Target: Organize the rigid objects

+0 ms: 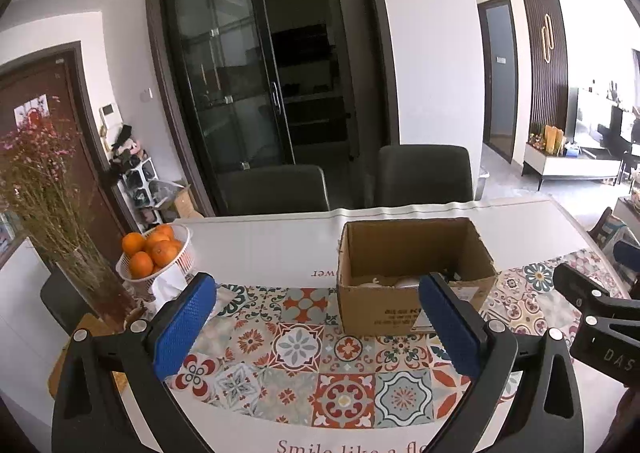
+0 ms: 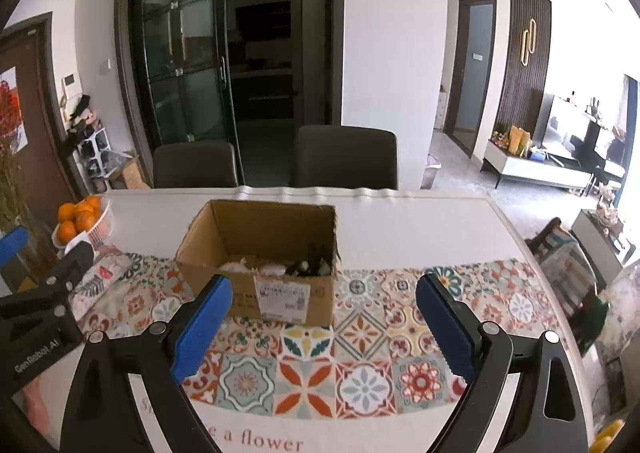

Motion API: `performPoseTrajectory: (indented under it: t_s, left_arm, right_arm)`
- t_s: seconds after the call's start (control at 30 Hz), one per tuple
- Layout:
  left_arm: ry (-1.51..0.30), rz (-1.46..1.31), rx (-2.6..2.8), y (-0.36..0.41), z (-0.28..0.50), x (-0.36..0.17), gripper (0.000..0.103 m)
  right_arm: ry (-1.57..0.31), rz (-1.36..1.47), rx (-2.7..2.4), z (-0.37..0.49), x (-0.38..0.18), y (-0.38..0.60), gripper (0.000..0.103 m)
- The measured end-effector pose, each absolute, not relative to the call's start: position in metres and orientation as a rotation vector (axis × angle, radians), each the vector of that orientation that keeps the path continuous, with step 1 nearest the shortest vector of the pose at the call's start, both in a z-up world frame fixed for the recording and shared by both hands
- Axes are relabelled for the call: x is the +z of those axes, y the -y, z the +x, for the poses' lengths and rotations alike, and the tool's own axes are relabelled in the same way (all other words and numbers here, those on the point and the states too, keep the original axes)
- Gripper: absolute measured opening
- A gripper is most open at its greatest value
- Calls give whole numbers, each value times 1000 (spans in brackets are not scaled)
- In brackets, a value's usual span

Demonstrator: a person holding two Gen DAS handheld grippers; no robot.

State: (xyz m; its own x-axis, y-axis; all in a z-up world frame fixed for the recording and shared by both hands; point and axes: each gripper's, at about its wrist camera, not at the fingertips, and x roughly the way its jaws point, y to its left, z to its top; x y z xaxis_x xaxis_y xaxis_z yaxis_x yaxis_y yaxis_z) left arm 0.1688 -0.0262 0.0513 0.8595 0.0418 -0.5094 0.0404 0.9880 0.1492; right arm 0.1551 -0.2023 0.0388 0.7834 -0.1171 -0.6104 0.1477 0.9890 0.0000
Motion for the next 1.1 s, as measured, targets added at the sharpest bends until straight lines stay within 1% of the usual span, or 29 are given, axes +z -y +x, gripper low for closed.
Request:
performPoseTrajectory:
  t_s: [0.57, 1.1]
  left_arm:
    - [-523, 151, -29, 28, 107, 51, 103]
    - [-496, 152, -31, 29, 92, 61, 103]
  right_arm:
    - [-638, 31, -119, 93, 40, 200, 93]
    - [-599, 30, -111, 77, 50, 201, 94]
